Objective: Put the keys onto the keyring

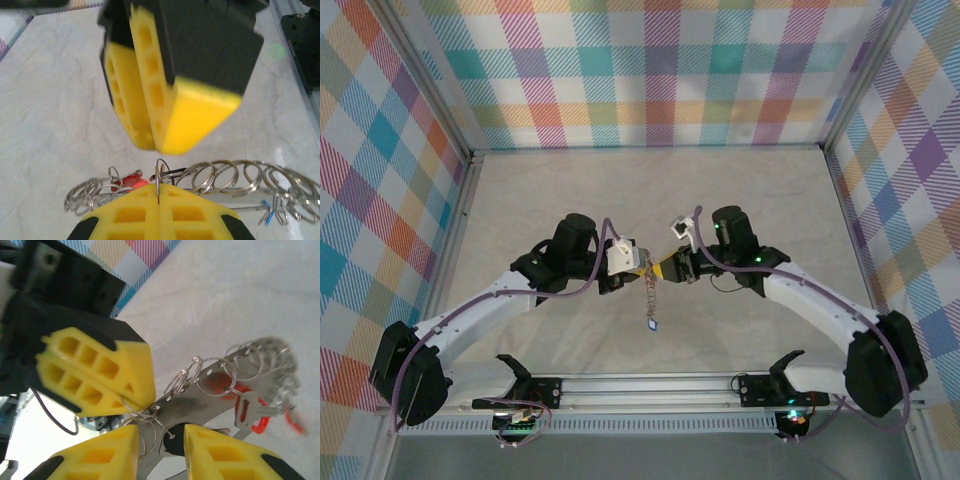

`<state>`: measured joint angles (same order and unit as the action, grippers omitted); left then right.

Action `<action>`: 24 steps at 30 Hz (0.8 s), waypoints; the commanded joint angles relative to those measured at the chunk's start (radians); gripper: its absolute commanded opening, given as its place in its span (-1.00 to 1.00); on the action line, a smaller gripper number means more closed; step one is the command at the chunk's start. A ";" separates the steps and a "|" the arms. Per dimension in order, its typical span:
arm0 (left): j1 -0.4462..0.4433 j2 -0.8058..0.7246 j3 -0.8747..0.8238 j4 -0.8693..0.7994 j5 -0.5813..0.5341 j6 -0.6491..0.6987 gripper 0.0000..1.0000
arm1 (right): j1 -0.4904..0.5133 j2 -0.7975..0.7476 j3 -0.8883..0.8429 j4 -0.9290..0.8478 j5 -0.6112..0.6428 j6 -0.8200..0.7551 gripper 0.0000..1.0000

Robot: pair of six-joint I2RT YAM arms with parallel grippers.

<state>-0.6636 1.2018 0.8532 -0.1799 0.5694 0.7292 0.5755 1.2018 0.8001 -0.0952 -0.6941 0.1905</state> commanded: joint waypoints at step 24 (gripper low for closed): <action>0.001 -0.054 0.032 0.031 0.249 0.059 -1.00 | 0.069 -0.239 -0.095 0.039 -0.056 -0.762 -0.78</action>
<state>-0.6636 1.1694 0.8555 -0.1852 0.7666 0.7677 0.6247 0.9485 0.6621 -0.0319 -0.7017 -0.4953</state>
